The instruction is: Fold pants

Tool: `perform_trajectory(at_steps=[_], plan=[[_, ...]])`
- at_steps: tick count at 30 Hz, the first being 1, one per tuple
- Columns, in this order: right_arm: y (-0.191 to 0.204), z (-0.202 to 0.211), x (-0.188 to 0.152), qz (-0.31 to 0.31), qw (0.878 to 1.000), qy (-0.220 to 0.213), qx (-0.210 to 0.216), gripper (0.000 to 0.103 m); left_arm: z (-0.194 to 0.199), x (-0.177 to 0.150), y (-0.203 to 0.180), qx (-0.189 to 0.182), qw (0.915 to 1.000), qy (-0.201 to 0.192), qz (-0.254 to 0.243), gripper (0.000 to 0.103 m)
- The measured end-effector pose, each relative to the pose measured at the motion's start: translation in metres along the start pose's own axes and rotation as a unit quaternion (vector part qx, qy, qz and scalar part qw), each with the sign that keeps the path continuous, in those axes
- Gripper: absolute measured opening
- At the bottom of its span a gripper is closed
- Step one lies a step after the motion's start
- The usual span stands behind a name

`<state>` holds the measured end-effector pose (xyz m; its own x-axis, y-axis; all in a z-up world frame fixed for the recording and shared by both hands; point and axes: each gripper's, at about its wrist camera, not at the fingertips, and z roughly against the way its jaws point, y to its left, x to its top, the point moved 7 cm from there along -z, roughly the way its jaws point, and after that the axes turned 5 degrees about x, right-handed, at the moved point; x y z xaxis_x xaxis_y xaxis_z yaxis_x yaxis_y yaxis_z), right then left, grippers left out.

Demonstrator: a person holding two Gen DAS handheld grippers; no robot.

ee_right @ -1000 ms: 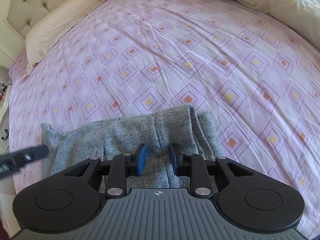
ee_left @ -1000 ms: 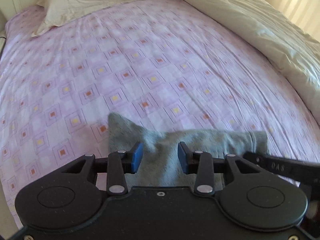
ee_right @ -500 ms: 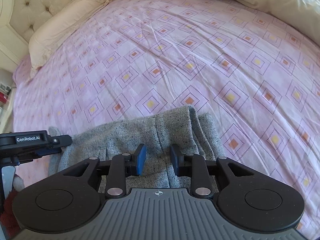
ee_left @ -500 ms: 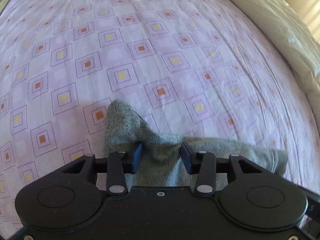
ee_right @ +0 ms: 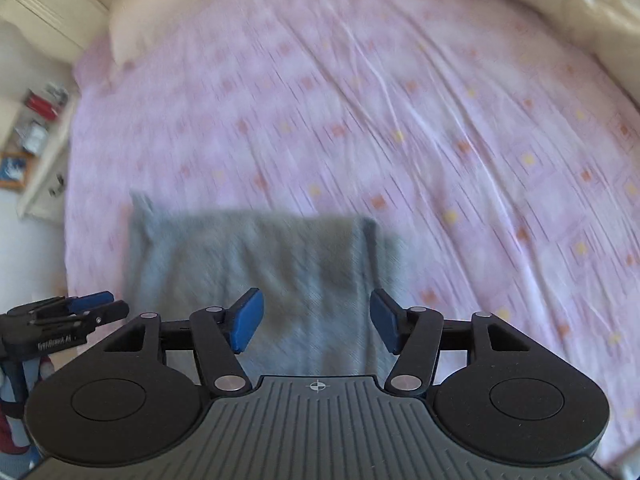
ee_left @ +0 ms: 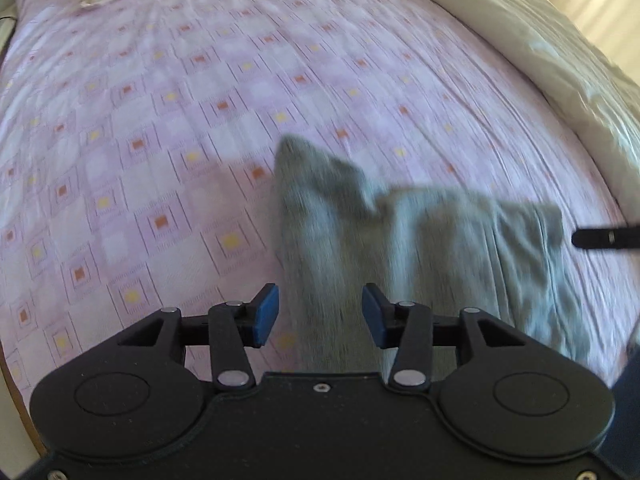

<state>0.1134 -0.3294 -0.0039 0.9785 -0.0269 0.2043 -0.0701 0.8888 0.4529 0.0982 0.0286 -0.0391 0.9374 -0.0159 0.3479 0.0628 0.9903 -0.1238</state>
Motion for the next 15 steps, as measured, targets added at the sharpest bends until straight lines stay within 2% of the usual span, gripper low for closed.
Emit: perform_trajectory(at_steps=[4,7,9,10,12,13,15], plan=[[-0.01,-0.016,-0.001,-0.008,0.999,0.045,-0.016,0.065,-0.011,-0.021,-0.013,-0.015,0.9992,0.023,-0.028,0.053],[-0.014,-0.036,-0.005,-0.013,0.997,0.08,-0.016,0.068,-0.019,-0.026,-0.022,-0.006,0.9985,0.025,-0.048,0.055],[-0.016,-0.05,-0.007,-0.02,0.995,0.097,-0.017,0.07,-0.026,-0.026,-0.026,-0.001,0.9983,0.027,-0.052,0.06],[-0.016,-0.057,-0.007,-0.023,0.994,0.108,-0.019,0.073,-0.031,-0.026,-0.025,-0.001,0.9983,0.03,-0.05,0.062],[-0.019,-0.068,-0.01,-0.035,0.991,0.127,-0.015,0.083,-0.037,-0.027,-0.023,-0.015,0.9985,0.034,-0.039,0.072],[-0.021,-0.073,-0.011,-0.043,0.99,0.134,-0.011,0.084,-0.04,-0.028,-0.021,-0.02,0.9987,0.035,-0.032,0.073],[-0.021,-0.079,-0.012,-0.052,0.989,0.136,0.0,0.095,-0.043,-0.028,-0.018,-0.032,0.9988,0.033,-0.018,0.076]])
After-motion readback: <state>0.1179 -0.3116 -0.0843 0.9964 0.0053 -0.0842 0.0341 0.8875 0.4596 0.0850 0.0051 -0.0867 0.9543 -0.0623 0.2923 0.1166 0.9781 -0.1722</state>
